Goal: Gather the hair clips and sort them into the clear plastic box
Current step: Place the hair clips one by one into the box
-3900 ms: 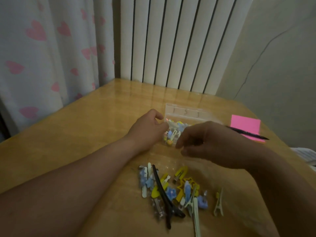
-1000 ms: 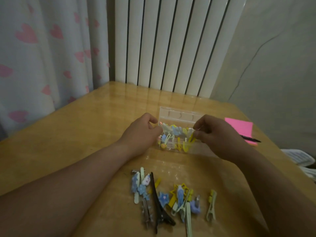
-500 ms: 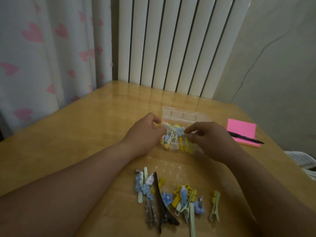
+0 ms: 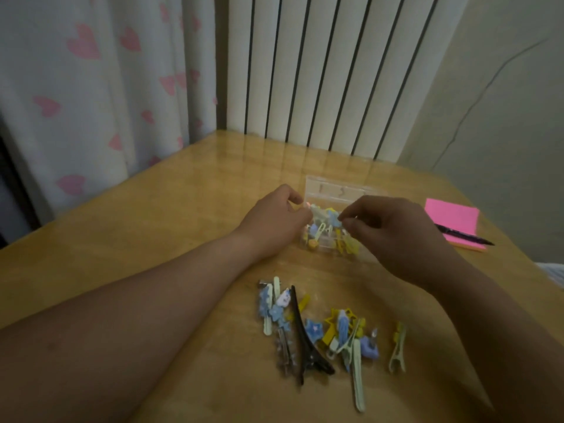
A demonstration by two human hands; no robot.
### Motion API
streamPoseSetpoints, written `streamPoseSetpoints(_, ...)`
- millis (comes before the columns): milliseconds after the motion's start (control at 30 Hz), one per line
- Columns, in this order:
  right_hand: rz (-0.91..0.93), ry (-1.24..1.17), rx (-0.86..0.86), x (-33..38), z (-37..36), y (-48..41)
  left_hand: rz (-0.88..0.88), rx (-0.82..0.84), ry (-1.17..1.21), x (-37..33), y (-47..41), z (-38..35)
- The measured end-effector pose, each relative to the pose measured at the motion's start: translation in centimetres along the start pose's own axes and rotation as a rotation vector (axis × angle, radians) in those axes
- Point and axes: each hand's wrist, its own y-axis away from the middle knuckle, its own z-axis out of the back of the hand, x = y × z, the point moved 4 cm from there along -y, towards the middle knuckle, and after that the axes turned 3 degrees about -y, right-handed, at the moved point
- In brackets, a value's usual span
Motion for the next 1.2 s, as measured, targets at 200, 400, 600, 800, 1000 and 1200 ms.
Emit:
streamPoseSetpoints(200, 0.068, 0.015, 0.234, 3.4, -1.6, 1.1, -0.008, 0.012, 0.007, -0.1, 0.1, 0.1)
streamPoseSetpoints(400, 0.174, -0.134, 0.491, 6.8, -3.4, 2.8, 0.035, 0.020, 0.072, 0.1, -0.1, -0.1)
streamPoseSetpoints(600, 0.200, -0.012, 0.585, 7.3, -4.3, 3.1, 0.020, 0.001, 0.034, -0.1, -0.3, -0.1)
streamPoseSetpoints(800, 0.261, 0.028, 0.581, 7.6, -4.1, 3.2, 0.009, -0.001, 0.041, 0.1, -0.3, -0.3)
streamPoseSetpoints(1000, 0.348, 0.090, 0.577, 7.9, -4.5, 3.2, 0.013, 0.000, 0.050, 0.2, -0.2, -0.2)
streamPoseSetpoints(1200, 0.157, -0.130, 0.279, 5.2, -2.0, 1.3, 0.005, 0.051, 0.071, 0.1, 0.0, -0.1)
